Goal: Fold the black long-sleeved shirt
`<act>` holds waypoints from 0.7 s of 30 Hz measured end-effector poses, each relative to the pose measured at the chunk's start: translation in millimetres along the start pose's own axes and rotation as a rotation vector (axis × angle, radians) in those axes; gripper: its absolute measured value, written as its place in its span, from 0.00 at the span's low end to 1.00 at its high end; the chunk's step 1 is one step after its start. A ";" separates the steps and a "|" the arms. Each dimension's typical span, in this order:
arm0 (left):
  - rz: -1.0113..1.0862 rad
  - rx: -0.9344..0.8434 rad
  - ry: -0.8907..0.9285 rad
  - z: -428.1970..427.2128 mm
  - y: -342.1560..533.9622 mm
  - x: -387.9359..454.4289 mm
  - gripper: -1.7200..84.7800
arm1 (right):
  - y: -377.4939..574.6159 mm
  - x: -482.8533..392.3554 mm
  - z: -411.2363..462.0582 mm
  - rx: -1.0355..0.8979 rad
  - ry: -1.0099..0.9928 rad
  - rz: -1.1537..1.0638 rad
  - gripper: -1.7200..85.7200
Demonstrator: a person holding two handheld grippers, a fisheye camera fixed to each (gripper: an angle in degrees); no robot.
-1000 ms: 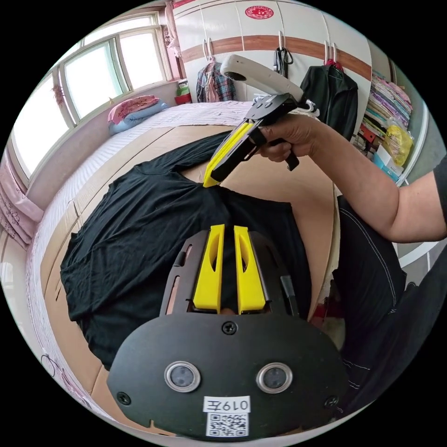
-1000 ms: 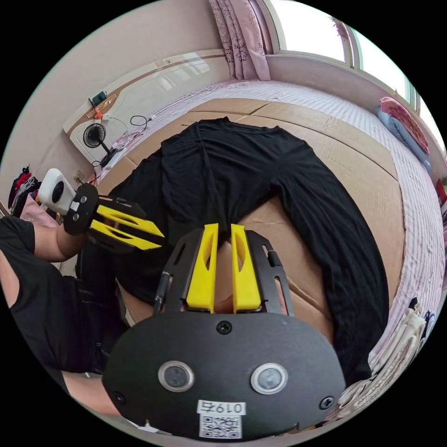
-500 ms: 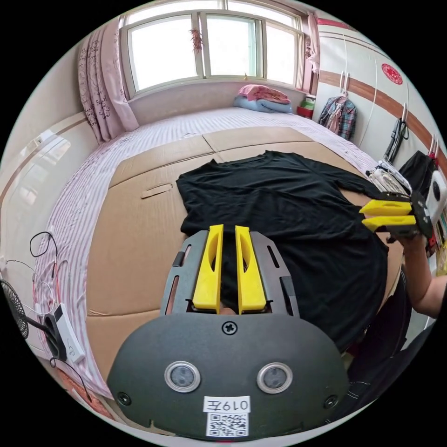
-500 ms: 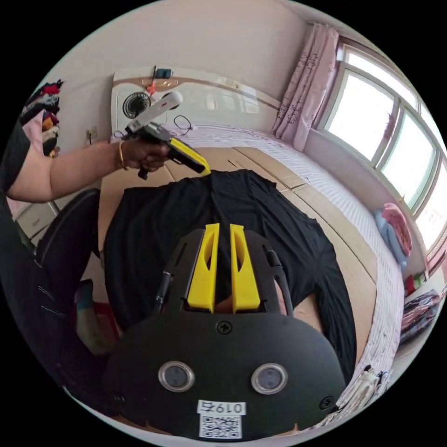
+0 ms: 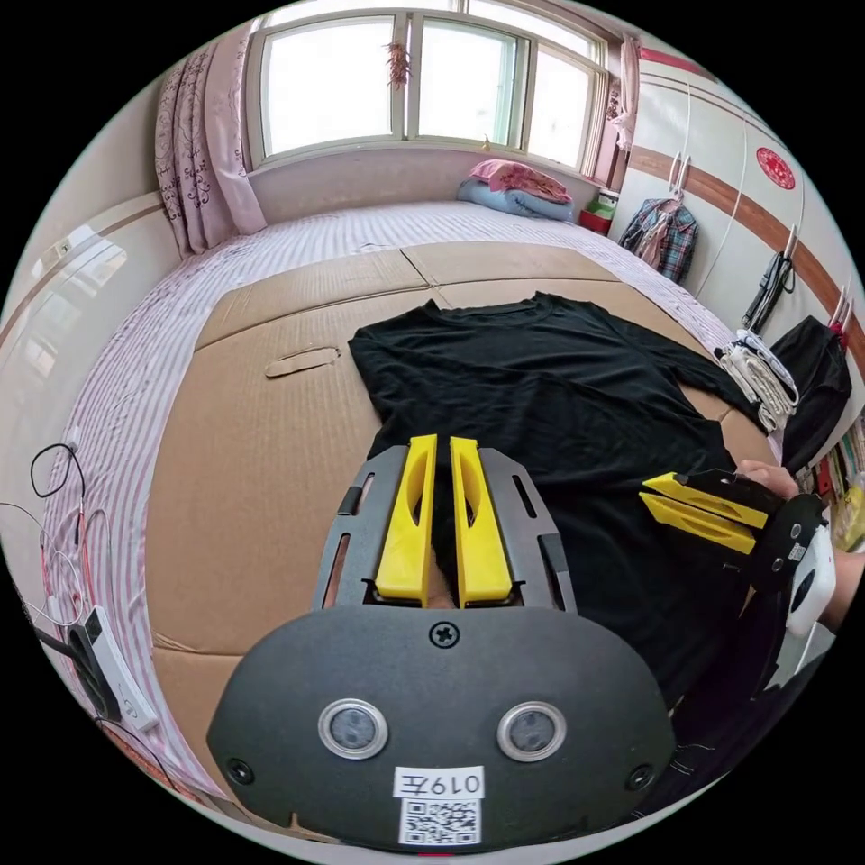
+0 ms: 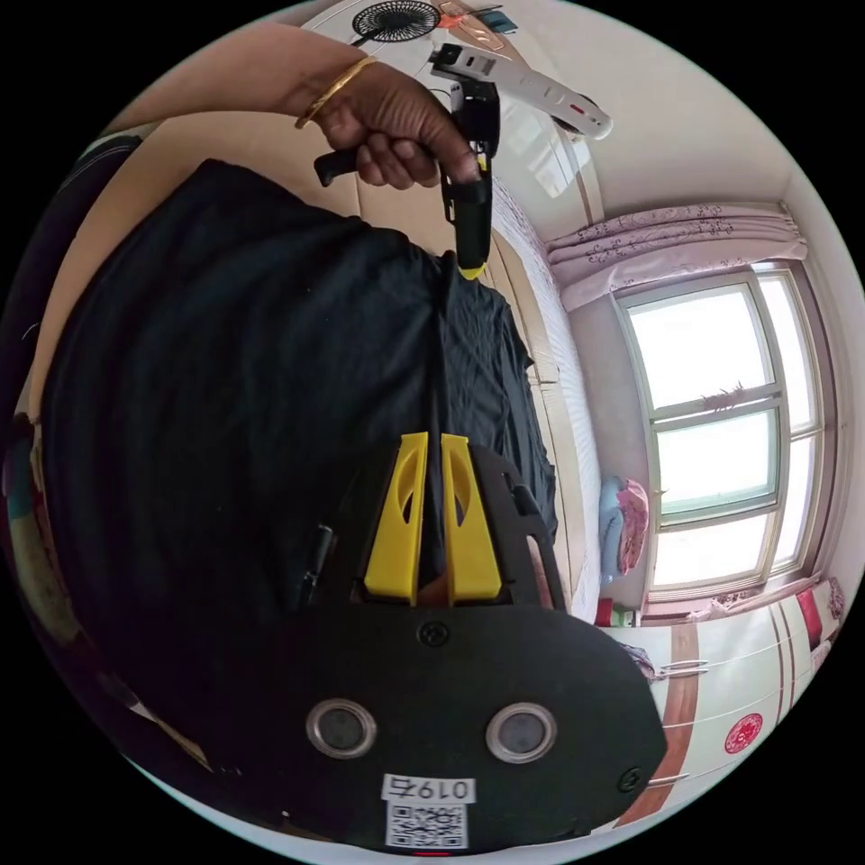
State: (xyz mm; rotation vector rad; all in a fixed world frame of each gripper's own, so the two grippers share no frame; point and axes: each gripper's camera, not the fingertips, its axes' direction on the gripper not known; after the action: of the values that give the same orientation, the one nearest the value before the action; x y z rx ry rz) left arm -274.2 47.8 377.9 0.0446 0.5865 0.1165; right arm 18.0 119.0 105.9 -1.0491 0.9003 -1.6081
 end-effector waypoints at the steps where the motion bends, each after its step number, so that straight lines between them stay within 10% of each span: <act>1: 0.001 -0.007 0.004 3.1 0.1 -3.6 0.04 | -8.0 -3.3 3.0 -0.014 0.000 -0.004 0.07; 21: -0.531 -0.118 0.235 68.8 29.9 -169.8 0.13 | -87.3 -48.4 22.6 -0.020 0.055 -0.027 0.01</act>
State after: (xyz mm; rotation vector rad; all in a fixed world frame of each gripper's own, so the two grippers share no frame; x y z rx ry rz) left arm -379.2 56.1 530.6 -0.2414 0.8065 -0.3640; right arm 17.8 185.8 183.4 -1.0389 0.9440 -1.6604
